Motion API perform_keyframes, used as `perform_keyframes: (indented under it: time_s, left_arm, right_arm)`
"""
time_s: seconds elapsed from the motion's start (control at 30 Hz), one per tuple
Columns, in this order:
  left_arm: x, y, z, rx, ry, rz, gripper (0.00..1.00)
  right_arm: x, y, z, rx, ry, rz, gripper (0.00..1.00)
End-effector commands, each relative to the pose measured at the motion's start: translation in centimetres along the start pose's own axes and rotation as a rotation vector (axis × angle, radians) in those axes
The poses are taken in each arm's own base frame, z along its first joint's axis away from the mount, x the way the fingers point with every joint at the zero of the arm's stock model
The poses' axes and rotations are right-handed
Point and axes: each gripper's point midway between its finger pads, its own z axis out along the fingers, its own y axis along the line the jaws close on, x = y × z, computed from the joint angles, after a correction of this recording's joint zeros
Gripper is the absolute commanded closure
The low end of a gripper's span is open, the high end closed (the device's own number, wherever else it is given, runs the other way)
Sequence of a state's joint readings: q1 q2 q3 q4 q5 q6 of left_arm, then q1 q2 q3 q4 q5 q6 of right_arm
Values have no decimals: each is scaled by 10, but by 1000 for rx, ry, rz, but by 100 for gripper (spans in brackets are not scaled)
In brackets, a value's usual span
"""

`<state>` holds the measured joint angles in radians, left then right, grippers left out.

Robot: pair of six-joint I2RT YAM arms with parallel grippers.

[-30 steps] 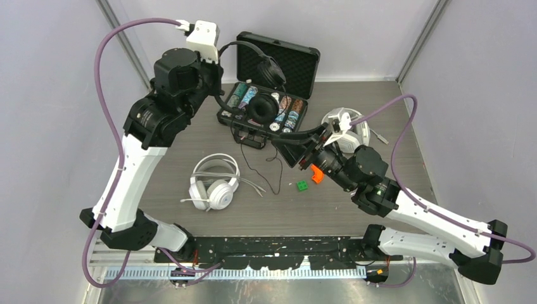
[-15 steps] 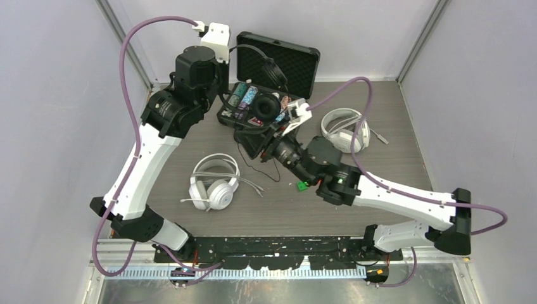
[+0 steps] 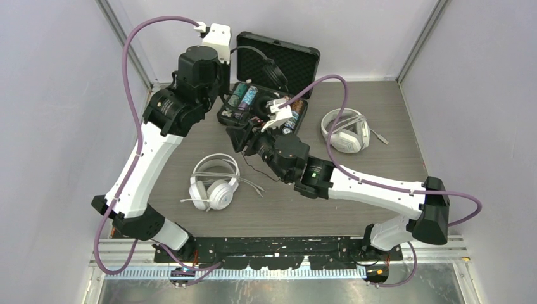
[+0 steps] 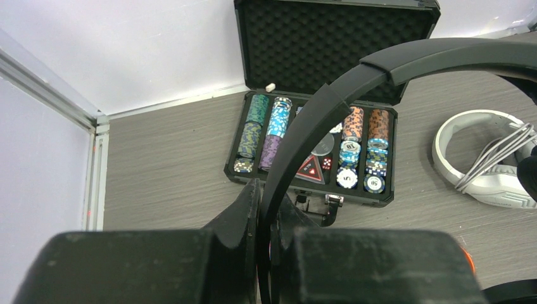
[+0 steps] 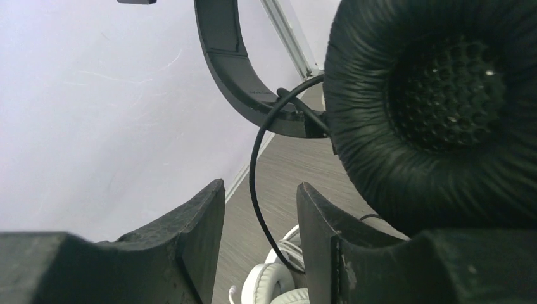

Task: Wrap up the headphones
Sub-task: Wrap the headphones cable around the headphones.

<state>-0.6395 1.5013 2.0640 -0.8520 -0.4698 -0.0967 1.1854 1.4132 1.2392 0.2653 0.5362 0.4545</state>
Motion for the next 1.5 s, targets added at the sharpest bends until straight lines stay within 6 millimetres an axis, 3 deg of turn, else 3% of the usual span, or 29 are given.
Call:
perform_keyframes:
  time_s: [0.0, 0.1, 0.2, 0.23, 0.53, 0.77, 1.13, 1.3, 1.47]
  left_arm:
    - [-27, 2, -12, 21, -82, -65, 100]
    - [-23, 2, -11, 18, -71, -58, 100]
    - [-18, 2, -9, 11, -60, -45, 100]
    - [-16, 3, -9, 7, -57, -36, 100]
    - [4, 13, -1, -41, -7, 51, 100]
    - [11, 22, 0, -53, 15, 62, 100]
    - [17, 38, 0, -47, 35, 30, 100]
    - [23, 47, 3, -84, 58, 56, 100]
    - [33, 47, 7, -81, 84, 89, 100]
  right_arm:
    - [-19, 11, 9, -5, -63, -24, 50]
    - [-21, 21, 10, -58, -71, -27, 62]
    - [-33, 25, 4, -79, -84, -19, 97]
    - [-38, 25, 0, -81, -90, -7, 99]
    - [-94, 10, -37, -42, -162, 0, 100]
    - [-122, -34, -59, 73, -213, -8, 100]
    - [-159, -99, -111, 260, -305, -41, 100]
    - [-178, -107, -132, 270, -349, -33, 99]
    - [-202, -91, -146, 181, -396, -97, 100]
